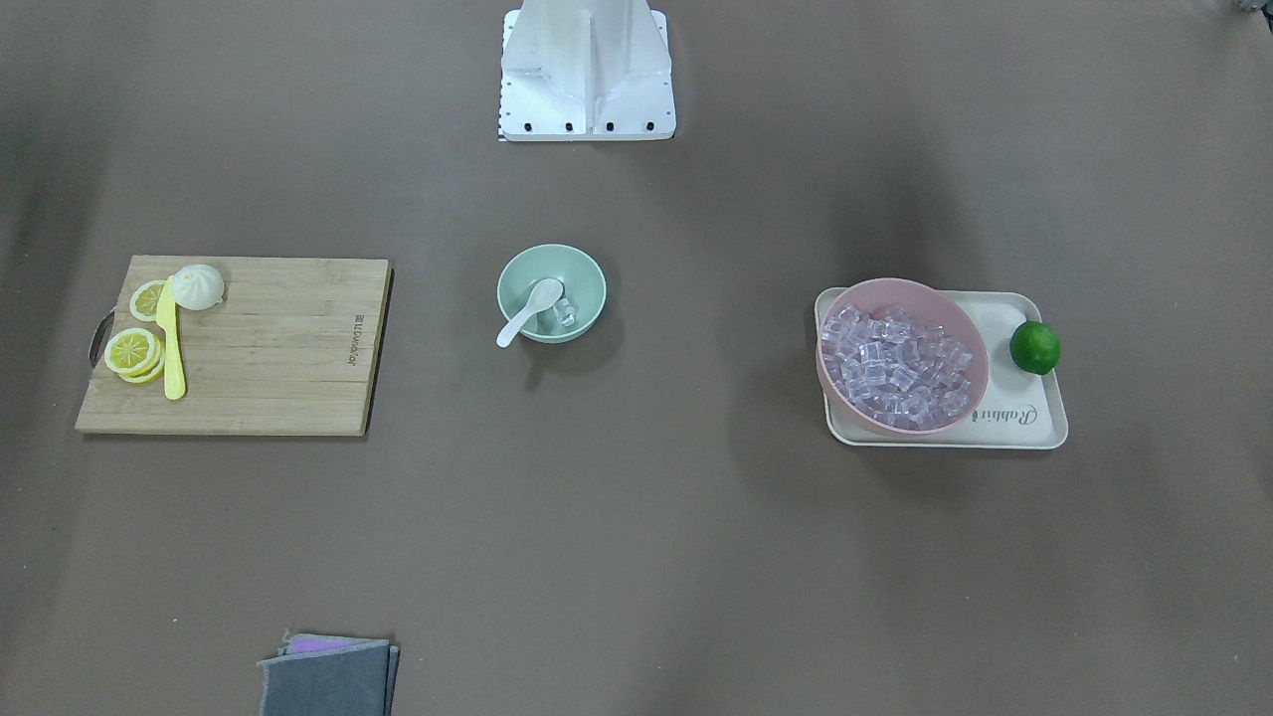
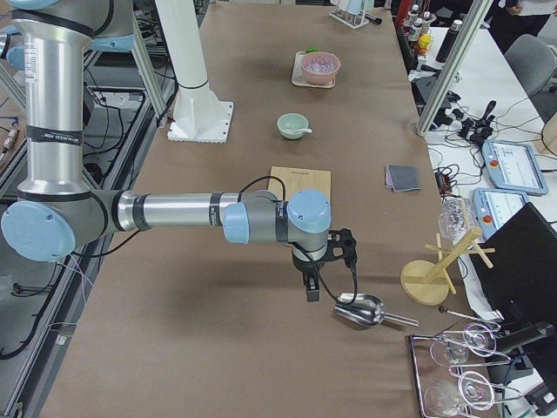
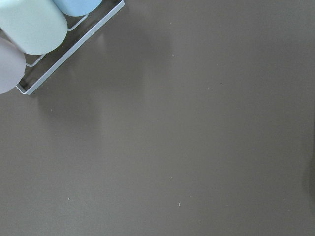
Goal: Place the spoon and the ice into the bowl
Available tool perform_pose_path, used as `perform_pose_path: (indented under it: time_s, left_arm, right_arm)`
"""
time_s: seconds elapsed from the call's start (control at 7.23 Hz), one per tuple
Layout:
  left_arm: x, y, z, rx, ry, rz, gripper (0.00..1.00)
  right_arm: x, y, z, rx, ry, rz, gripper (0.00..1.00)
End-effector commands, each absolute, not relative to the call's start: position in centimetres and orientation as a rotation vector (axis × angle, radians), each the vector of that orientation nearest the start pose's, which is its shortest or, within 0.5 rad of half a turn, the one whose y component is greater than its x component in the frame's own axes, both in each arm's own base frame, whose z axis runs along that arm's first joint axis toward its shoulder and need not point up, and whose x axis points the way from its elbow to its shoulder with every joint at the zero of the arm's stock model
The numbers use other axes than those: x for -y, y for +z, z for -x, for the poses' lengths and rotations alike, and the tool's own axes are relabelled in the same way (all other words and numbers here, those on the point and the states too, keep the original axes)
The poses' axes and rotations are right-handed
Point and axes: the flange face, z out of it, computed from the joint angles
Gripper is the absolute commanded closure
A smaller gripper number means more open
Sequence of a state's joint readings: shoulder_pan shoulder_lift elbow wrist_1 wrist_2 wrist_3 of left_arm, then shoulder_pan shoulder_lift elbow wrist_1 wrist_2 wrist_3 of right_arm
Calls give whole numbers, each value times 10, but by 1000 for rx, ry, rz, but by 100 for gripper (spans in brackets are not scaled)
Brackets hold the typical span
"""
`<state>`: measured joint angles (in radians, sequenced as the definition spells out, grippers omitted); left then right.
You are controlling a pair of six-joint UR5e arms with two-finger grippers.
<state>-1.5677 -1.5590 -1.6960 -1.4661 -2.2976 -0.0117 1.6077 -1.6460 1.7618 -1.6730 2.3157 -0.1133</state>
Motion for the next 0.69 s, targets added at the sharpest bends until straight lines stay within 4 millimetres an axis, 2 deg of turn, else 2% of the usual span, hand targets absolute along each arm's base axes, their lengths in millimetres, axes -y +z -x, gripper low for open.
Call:
perform_pose_path:
  time_s: [0.0, 0.14, 0.42, 0.55]
  left_arm:
    - [487, 612, 65, -732, -5, -11, 2]
    - [486, 608, 65, -730, 1, -19, 2]
    - [486, 602, 66, -727, 7, -31, 2]
    - [486, 602, 65, -723, 9, -30, 2]
  right_arm:
    - [435, 586, -85, 730, -27, 56, 0]
    - [433, 591, -84, 730, -22, 67, 0]
    - [436, 586, -81, 732, -38, 55, 0]
    - [440, 583, -69, 730, -71, 56, 0]
